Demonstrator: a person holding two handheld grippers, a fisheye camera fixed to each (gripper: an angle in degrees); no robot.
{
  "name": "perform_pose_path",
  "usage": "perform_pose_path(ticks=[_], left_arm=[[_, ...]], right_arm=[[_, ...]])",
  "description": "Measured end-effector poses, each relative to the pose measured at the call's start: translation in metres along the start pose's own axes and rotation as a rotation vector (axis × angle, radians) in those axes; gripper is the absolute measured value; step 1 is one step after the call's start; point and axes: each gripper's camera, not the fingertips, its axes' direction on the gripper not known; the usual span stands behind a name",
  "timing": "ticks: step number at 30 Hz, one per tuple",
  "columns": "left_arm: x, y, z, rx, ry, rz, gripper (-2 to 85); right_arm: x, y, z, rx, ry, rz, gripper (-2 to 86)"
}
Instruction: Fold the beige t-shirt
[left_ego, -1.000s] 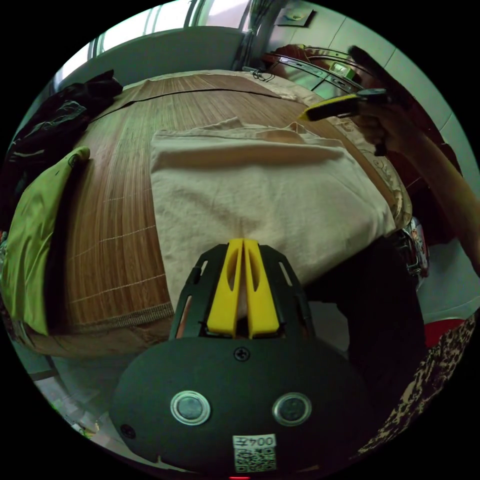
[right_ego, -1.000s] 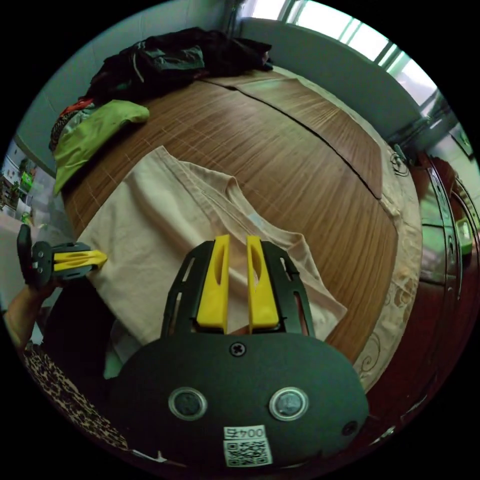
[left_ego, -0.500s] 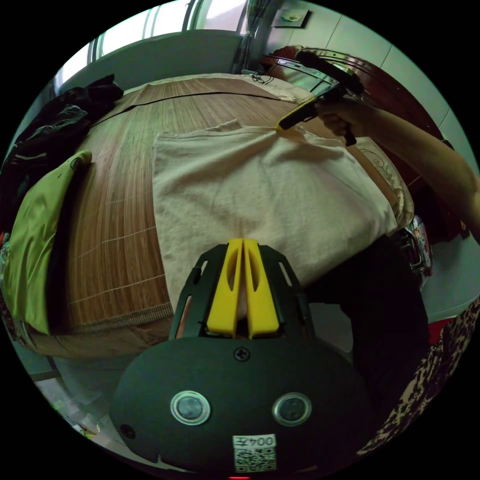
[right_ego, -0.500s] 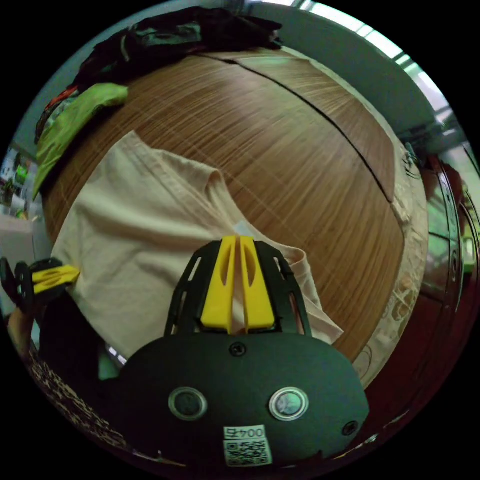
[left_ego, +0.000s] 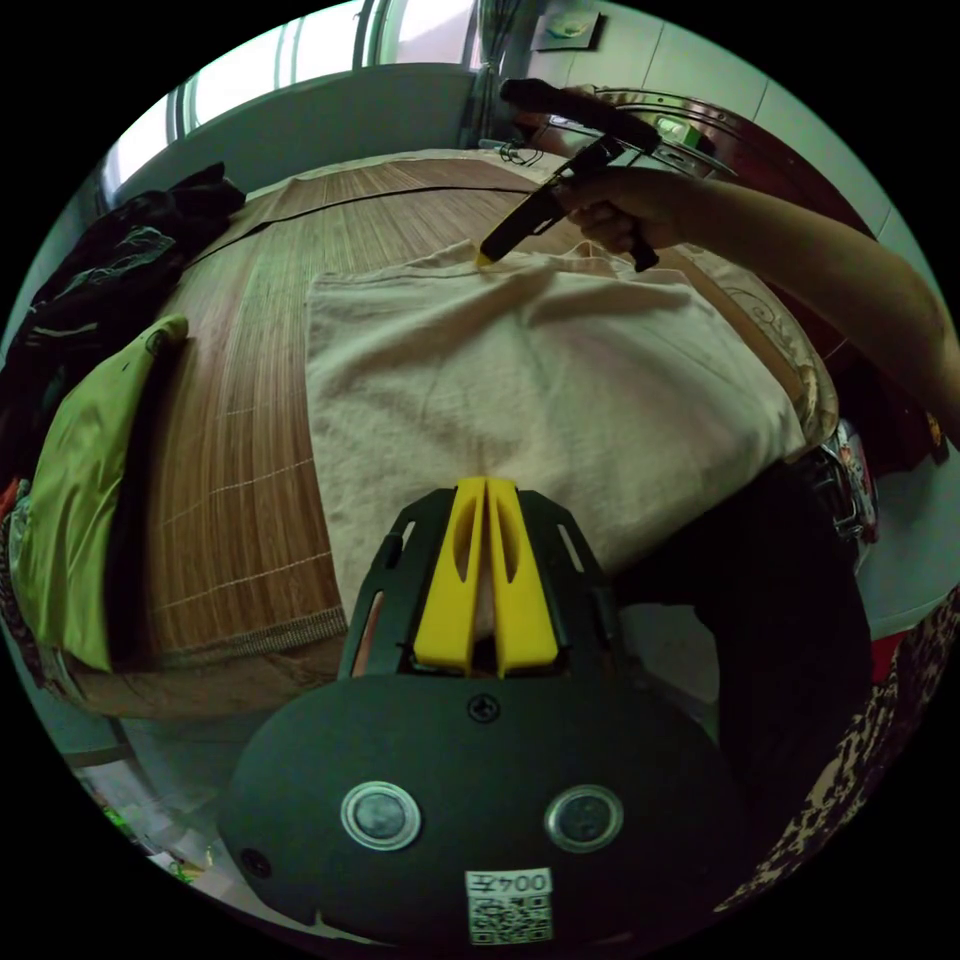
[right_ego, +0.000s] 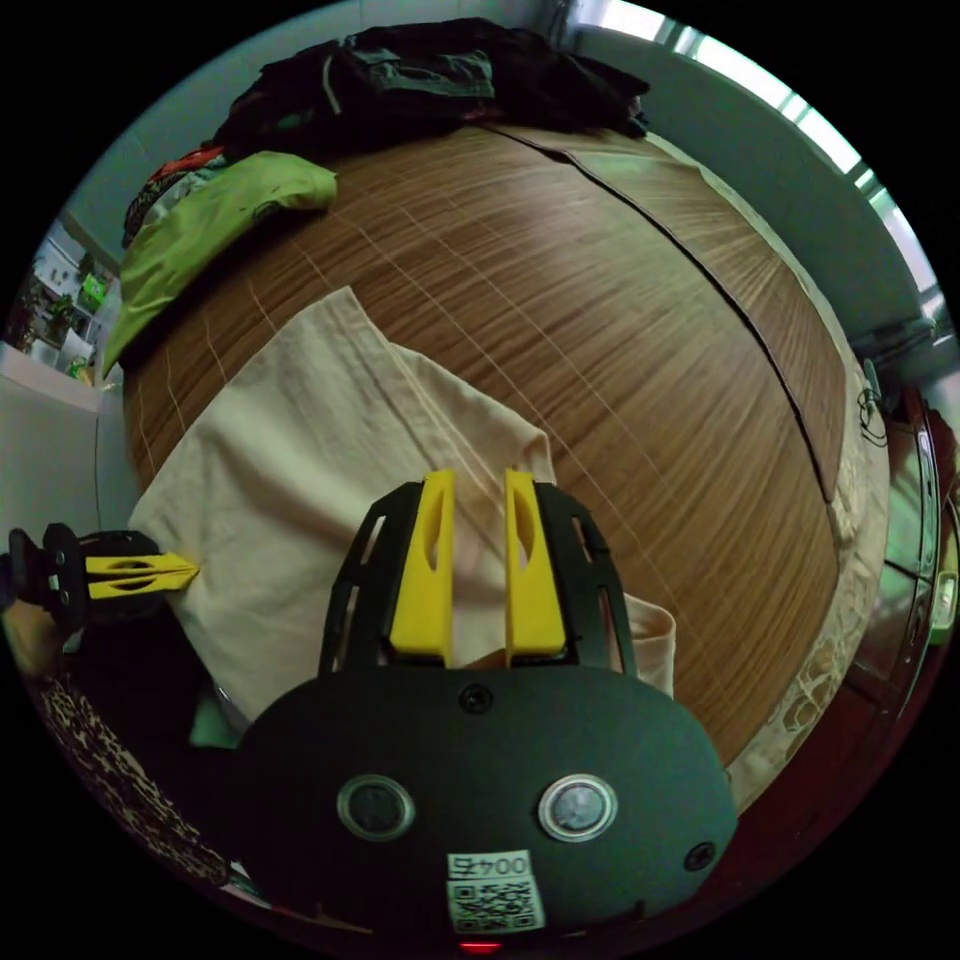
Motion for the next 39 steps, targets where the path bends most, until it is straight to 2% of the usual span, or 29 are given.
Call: perform_pose_path(ticks=[6, 11, 16, 17, 22, 25, 29, 34, 37, 39], left_arm=[[-0.003, 0.004, 0.002, 0.002, 0.000, 0.000, 0.3], [-0.006, 0.008, 0.004, 0.003, 0.000, -0.001, 0.3], [-0.007, 0.013, 0.006, 0.005, -0.006, 0.001, 0.3], [-0.007, 0.013, 0.006, 0.005, -0.007, 0.001, 0.3], [-0.011, 0.018, 0.009, 0.006, 0.001, -0.003, 0.2], [-0.013, 0.021, 0.010, 0.005, 0.002, -0.005, 0.2], [-0.013, 0.025, 0.013, 0.007, -0.005, 0.001, 0.3], [-0.014, 0.031, 0.017, 0.007, -0.004, 0.001, 0.2], [-0.014, 0.033, 0.019, 0.004, -0.008, 0.003, 0.3], [-0.013, 0.035, 0.022, 0.003, -0.012, 0.004, 0.3]], right_arm=[[-0.008, -0.008, 0.009, -0.048, 0.045, -0.053, 4.9], [0.005, -0.012, -0.001, 0.025, 0.130, 0.062, 0.4], [0.000, -0.004, -0.012, 0.095, -0.061, 0.034, 4.2], [-0.008, -0.004, -0.010, 0.088, -0.068, -0.003, 6.8], [-0.021, -0.008, -0.005, 0.089, -0.023, -0.025, 9.5], [-0.020, -0.011, 0.000, 0.055, -0.051, -0.024, 8.9], [-0.026, -0.008, 0.001, 0.012, -0.044, -0.080, 3.7], [-0.018, -0.006, -0.007, 0.079, -0.006, 0.065, 1.8], [-0.014, -0.002, -0.006, 0.070, 0.014, 0.136, 3.9], [-0.010, 0.009, -0.019, 0.141, 0.044, 0.191, 4.3]])
